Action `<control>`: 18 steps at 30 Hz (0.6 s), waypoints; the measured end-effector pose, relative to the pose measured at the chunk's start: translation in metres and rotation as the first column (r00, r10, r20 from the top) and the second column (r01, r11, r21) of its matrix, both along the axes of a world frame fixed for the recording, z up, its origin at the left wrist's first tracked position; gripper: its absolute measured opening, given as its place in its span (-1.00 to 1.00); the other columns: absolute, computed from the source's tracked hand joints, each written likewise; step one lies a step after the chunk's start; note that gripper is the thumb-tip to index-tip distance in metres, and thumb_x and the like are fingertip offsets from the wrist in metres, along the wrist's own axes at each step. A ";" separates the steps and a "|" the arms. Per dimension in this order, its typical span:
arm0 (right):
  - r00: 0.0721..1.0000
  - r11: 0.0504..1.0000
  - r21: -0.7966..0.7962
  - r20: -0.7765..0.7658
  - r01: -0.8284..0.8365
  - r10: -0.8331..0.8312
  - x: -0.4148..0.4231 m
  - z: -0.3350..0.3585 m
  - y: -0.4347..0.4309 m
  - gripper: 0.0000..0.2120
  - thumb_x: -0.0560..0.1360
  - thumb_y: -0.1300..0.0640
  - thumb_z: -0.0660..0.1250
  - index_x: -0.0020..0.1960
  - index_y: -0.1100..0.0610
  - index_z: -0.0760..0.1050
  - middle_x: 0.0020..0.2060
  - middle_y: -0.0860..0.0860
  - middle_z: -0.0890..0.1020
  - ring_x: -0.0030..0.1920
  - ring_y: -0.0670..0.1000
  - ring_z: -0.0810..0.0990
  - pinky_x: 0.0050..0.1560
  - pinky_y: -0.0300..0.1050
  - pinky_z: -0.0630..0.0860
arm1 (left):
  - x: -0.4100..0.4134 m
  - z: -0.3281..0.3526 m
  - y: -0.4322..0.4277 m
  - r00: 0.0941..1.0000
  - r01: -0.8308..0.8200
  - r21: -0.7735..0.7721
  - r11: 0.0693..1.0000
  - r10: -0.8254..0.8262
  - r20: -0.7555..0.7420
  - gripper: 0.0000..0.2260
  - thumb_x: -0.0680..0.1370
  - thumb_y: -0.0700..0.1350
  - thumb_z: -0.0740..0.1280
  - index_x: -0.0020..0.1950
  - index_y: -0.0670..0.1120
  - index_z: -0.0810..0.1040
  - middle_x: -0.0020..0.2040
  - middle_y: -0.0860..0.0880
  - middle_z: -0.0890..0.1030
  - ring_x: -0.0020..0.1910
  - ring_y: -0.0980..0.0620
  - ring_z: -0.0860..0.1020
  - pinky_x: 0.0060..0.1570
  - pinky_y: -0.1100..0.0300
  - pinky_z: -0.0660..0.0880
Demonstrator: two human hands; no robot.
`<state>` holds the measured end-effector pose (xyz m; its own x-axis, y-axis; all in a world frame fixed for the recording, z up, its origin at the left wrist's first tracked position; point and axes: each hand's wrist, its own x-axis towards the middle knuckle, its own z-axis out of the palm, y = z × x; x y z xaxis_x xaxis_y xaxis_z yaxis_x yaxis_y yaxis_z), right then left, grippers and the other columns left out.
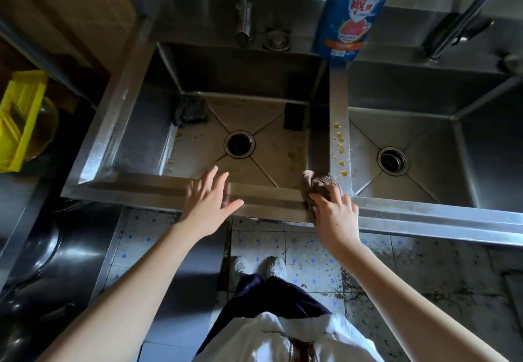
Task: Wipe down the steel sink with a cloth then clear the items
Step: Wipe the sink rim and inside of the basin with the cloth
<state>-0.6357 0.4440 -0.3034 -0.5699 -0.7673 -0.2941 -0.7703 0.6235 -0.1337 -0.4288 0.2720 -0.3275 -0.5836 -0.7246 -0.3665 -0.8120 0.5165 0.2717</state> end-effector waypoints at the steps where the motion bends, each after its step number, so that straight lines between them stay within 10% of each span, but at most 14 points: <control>1: 1.000 1.000 -0.001 0.007 0.004 -0.004 0.004 0.000 -0.003 -0.67 0.59 0.10 0.15 0.32 -0.05 0.47 0.30 0.05 0.39 0.18 0.16 0.39 0.15 0.04 0.34 | 0.004 -0.001 -0.003 1.000 0.004 -0.005 1.000 -0.004 0.006 -0.29 0.49 0.34 0.11 0.52 0.04 -0.01 0.56 0.02 -0.13 0.52 -0.10 -0.01 0.43 -0.18 -0.17; 18: 0.993 0.993 -0.036 -0.041 -0.109 0.108 0.053 -0.003 -0.041 -0.70 0.56 0.05 0.18 0.25 -0.05 0.51 0.23 0.06 0.45 0.16 0.19 0.43 0.11 0.09 0.31 | 0.019 -0.018 -0.022 0.995 0.083 0.003 0.997 -0.082 -0.053 -0.33 0.49 0.33 0.12 0.50 0.05 0.07 0.56 -0.01 -0.08 0.51 -0.12 0.00 0.43 -0.20 -0.15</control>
<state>-0.5826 0.4034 -0.3064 -0.4930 -0.8355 -0.2428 -0.8382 0.5309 -0.1248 -0.4102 0.2502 -0.3453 -0.6601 -0.6714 -0.3368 -0.7510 0.5797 0.3163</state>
